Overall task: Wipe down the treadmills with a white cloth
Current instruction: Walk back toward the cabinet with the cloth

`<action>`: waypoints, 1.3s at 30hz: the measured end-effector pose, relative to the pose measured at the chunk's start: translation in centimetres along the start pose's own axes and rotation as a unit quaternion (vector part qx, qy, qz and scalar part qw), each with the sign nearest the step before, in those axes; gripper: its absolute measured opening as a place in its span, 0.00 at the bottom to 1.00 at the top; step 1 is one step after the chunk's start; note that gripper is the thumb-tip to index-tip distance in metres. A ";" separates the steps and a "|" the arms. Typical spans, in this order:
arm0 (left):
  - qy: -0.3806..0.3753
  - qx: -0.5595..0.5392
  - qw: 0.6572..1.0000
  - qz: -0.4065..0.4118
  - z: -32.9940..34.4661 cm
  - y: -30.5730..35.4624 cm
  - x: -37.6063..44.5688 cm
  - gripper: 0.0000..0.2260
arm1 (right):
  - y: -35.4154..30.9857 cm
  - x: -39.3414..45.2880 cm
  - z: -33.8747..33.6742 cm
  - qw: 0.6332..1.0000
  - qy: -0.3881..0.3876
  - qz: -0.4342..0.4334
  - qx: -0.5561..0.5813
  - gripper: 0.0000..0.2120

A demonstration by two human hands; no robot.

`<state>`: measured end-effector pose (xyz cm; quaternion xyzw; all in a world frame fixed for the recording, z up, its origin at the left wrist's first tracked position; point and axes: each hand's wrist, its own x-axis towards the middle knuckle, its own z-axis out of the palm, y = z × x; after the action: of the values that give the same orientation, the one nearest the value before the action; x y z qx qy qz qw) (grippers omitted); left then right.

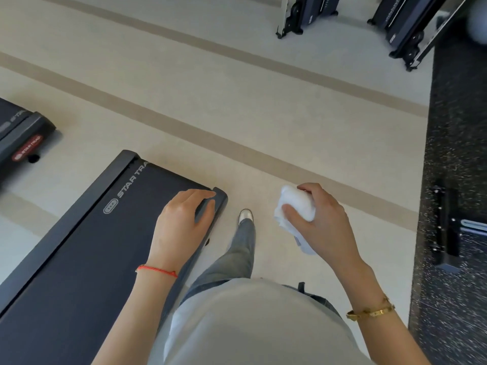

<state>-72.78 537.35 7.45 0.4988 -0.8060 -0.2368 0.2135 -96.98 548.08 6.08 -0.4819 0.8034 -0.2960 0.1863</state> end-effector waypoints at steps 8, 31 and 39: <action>-0.005 -0.007 1.000 0.020 2.6 -0.8 15.6 0.09 | 0.5 15.4 0.1 1.000 0.003 0.002 0.004 0.18; 0.037 0.020 0.999 0.001 5.7 -6.3 59.6 0.08 | -4.2 64.2 3.7 0.996 -0.043 -0.072 -0.013 0.20; 0.107 0.035 0.991 -0.067 5.0 -8.8 76.2 0.07 | -8.7 85.4 5.6 0.986 -0.098 -0.138 -0.011 0.19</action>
<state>-100.90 465.76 6.47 0.5813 -0.7509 -0.1676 0.2648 -127.74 467.73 6.36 -0.6167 0.7105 -0.2613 0.2161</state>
